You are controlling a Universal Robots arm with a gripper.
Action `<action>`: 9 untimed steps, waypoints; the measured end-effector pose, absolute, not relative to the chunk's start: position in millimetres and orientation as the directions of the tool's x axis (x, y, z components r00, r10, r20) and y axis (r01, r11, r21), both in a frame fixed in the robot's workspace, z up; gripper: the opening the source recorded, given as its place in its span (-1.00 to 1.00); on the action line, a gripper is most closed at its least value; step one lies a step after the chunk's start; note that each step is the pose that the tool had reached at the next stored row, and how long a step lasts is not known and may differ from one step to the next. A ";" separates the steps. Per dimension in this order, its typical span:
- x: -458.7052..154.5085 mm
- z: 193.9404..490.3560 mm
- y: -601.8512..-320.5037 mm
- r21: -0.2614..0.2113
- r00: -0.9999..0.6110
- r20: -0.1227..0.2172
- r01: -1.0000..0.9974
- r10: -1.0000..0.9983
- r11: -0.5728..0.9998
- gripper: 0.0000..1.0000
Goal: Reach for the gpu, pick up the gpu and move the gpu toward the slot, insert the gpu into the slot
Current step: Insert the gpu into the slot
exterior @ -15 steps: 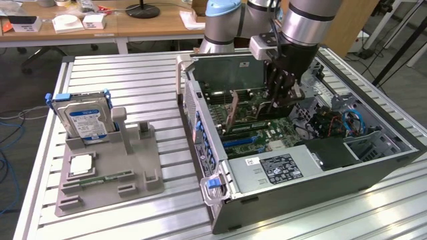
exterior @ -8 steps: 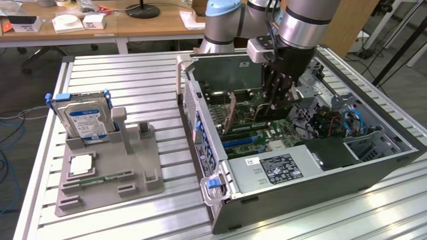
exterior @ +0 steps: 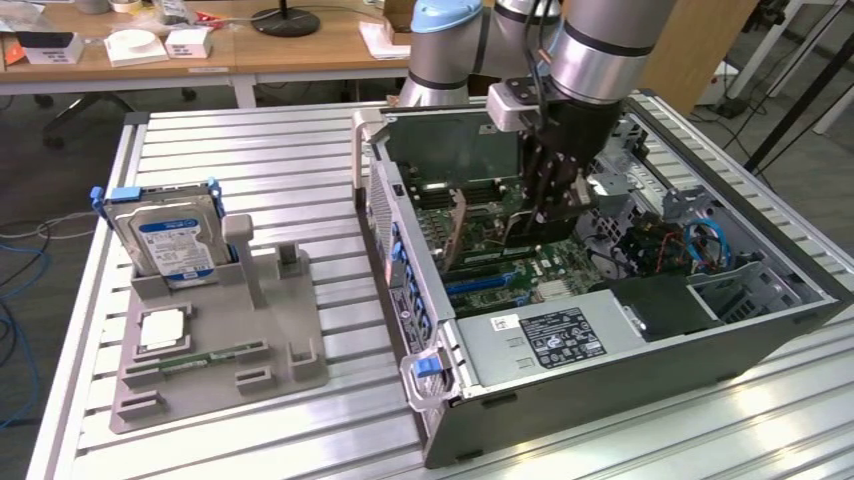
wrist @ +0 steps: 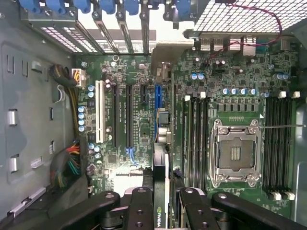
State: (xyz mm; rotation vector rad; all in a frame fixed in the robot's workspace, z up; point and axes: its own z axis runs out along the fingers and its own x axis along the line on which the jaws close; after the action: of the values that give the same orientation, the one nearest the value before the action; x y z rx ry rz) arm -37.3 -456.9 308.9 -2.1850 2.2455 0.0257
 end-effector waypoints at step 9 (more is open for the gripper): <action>-42.5 303.9 -457.0 0.006 -0.027 -0.017 -1.000 -0.999 0.027 -0.48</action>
State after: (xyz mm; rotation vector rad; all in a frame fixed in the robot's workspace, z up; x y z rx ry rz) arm -42.5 -457.0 303.9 -2.1850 2.2455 0.0257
